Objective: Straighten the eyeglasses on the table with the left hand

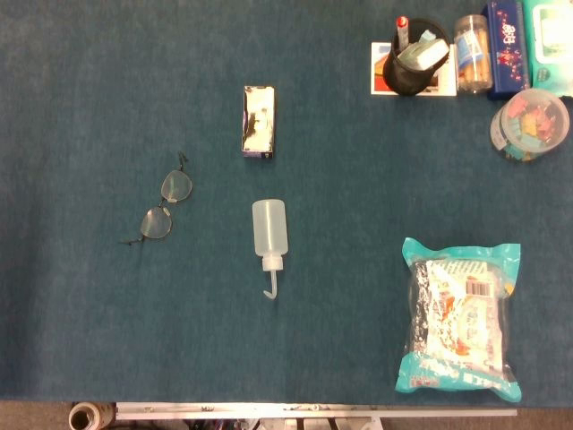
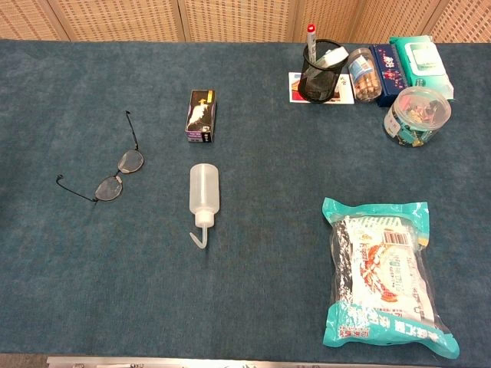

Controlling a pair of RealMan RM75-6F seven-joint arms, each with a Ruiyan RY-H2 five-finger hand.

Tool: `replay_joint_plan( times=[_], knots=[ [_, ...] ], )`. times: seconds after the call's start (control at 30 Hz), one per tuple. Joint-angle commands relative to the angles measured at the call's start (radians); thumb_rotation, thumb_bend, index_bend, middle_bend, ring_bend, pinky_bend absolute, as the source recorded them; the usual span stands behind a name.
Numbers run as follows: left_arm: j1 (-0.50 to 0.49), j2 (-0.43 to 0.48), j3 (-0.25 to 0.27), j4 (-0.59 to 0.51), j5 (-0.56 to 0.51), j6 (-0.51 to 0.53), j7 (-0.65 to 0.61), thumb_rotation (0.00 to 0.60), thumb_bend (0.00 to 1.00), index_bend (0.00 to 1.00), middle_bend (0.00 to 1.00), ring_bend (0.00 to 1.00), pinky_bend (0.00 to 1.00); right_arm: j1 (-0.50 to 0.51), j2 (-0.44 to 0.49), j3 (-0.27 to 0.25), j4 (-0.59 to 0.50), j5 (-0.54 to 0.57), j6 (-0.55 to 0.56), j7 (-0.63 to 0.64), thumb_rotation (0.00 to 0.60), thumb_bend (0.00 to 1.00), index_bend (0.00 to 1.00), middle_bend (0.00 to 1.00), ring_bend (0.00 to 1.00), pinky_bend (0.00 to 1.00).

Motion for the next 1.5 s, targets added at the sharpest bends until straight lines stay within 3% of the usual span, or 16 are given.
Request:
replay_joint_plan(
  times=[0.03,0.33,0.5,0.67,0.93,1.13,1.5],
  knots=[
    [-0.002,-0.002,0.003,-0.001,0.001,-0.006,0.004,0.6,0.52,0.21,0.1,0.1,0.39,0.003,-0.004,-0.002,0.004,-0.005,-0.004,-0.002,0.6,0.21,0.55,0.4,0.3,0.35],
    [-0.004,0.001,-0.002,-0.026,-0.006,-0.006,0.015,0.6,0.51,0.22,0.1,0.1,0.39,0.012,-0.009,0.008,0.025,0.003,-0.013,0.03,0.6,0.21,0.55,0.4,0.3,0.35],
    [-0.016,-0.012,0.011,-0.034,0.024,-0.021,-0.001,0.6,0.31,0.23,0.1,0.1,0.39,0.019,-0.007,0.015,0.028,-0.001,-0.014,0.05,0.6,0.21,0.55,0.4,0.3,0.35],
    [-0.026,-0.023,0.019,-0.06,0.075,-0.008,-0.009,0.6,0.22,0.23,0.09,0.1,0.39,0.022,0.002,0.018,0.015,-0.001,-0.014,0.046,0.6,0.21,0.55,0.4,0.3,0.35],
    [-0.048,-0.018,0.029,-0.119,0.156,0.0,-0.027,0.6,0.2,0.22,0.09,0.1,0.26,0.025,0.015,0.028,-0.001,0.006,-0.007,0.038,0.6,0.21,0.55,0.4,0.3,0.35],
    [-0.068,-0.004,0.071,-0.16,0.195,-0.062,0.022,0.6,0.19,0.21,0.07,0.1,0.25,0.027,0.02,0.031,0.005,0.02,-0.018,0.04,0.6,0.21,0.55,0.4,0.3,0.35],
    [-0.13,-0.045,0.073,-0.171,0.204,-0.15,0.036,0.6,0.18,0.19,0.0,0.05,0.24,0.02,0.023,0.028,0.028,0.031,-0.019,0.061,0.6,0.21,0.55,0.4,0.3,0.35]
  ],
)
